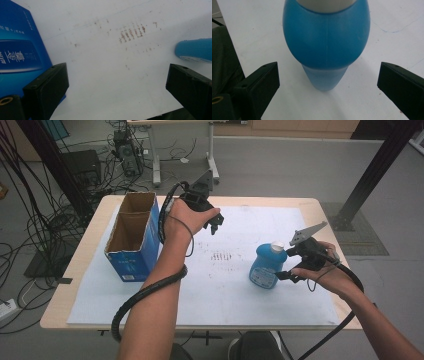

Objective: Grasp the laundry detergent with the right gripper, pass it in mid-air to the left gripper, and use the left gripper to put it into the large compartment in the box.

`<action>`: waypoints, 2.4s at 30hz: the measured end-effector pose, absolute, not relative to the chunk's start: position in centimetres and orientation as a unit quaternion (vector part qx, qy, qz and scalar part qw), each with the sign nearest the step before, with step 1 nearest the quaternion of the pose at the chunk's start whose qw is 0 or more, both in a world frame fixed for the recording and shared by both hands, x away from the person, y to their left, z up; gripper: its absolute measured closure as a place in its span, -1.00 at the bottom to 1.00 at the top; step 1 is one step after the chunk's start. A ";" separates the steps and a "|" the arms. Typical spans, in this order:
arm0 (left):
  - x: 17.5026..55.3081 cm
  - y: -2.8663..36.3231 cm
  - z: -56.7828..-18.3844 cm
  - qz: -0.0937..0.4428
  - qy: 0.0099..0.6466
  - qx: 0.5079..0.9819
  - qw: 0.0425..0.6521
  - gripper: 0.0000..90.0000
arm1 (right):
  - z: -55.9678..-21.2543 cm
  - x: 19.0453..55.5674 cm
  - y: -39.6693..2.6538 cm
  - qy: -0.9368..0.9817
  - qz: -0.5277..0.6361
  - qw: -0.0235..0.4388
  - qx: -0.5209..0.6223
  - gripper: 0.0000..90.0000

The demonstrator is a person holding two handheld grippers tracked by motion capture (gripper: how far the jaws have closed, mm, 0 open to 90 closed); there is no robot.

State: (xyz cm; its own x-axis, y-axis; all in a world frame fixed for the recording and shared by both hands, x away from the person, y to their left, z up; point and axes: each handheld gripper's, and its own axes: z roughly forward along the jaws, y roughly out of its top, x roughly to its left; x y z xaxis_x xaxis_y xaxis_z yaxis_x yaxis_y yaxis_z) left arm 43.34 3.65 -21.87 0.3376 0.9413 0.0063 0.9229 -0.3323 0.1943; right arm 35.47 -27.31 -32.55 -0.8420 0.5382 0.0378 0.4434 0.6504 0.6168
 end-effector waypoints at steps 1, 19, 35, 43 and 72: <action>43.3 3.7 -21.9 0.059 0.572 0.814 0.078 -0.89 | -32.8 35.4 -27.3 0.904 0.321 0.075 0.271 -0.91; 43.4 3.5 -22.3 0.057 0.571 0.816 0.076 -0.89 | -35.2 34.8 -27.0 0.884 0.364 0.096 0.277 -0.92; 43.4 3.2 -22.3 0.058 0.568 0.818 0.075 -0.89 | -37.3 34.5 -26.7 0.873 0.385 0.107 0.281 -0.93; 43.4 3.3 -22.4 0.058 0.569 0.817 0.074 -0.89 | -37.8 34.7 -26.5 0.870 0.391 0.108 0.280 -0.93; 43.7 3.0 -22.6 0.054 0.567 0.818 0.077 -0.89 | -38.1 34.6 -26.4 0.859 0.412 0.116 0.280 -0.93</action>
